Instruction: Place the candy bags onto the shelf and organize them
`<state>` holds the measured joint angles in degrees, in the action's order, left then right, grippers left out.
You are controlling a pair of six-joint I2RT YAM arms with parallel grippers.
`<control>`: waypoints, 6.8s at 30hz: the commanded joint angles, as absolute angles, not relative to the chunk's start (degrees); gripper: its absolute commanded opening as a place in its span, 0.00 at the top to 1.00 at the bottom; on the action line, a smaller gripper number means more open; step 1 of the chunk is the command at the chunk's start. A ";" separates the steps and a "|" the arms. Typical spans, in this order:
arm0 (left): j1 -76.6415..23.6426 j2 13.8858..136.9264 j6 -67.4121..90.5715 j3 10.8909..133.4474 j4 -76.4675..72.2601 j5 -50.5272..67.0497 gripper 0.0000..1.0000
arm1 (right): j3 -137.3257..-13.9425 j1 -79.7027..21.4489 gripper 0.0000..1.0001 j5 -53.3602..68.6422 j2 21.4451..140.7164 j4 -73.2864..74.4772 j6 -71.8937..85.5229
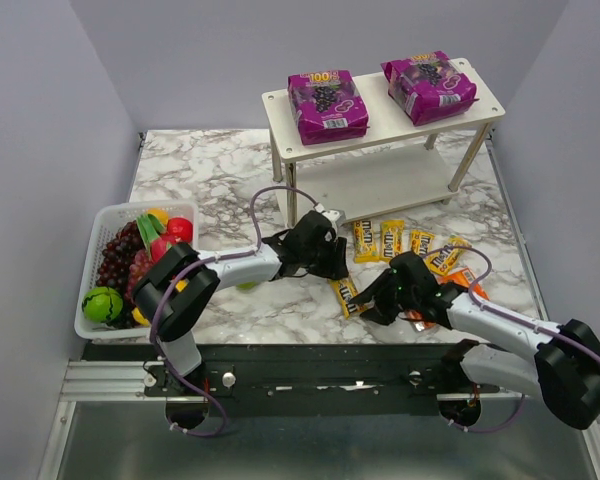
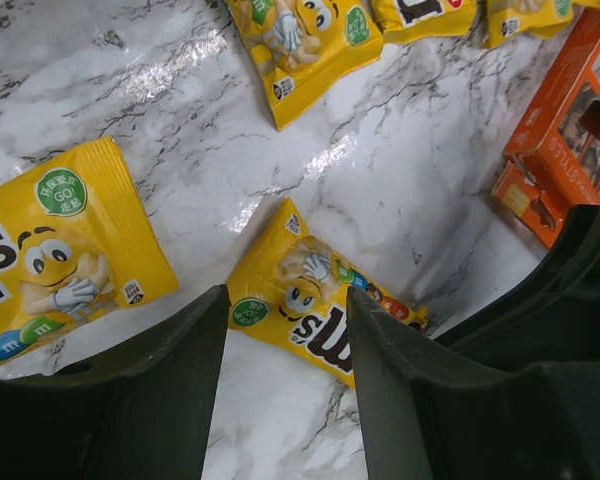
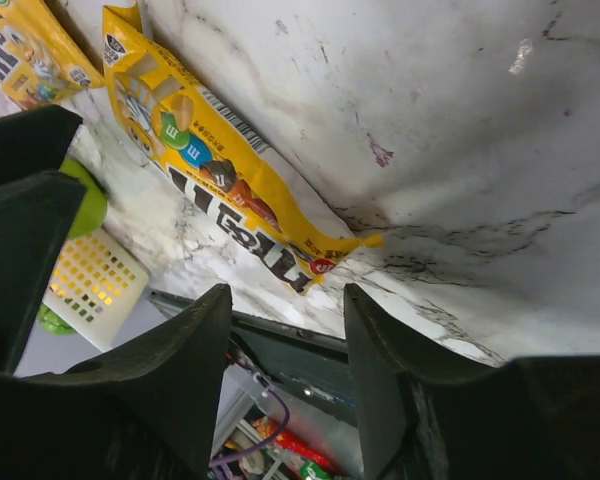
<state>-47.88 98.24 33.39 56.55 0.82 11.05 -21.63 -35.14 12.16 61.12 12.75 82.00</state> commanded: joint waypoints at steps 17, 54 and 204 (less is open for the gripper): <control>-49.04 103.62 33.66 55.55 6.68 6.59 0.62 | -26.10 -41.48 0.51 -2.37 69.78 18.10 86.31; -48.61 61.54 34.90 49.48 23.72 -15.01 0.38 | -48.94 -41.75 0.99 -13.18 59.90 30.06 76.30; -34.72 76.64 39.20 42.54 7.56 9.67 0.32 | -26.46 -31.55 0.44 21.53 84.72 -5.88 57.12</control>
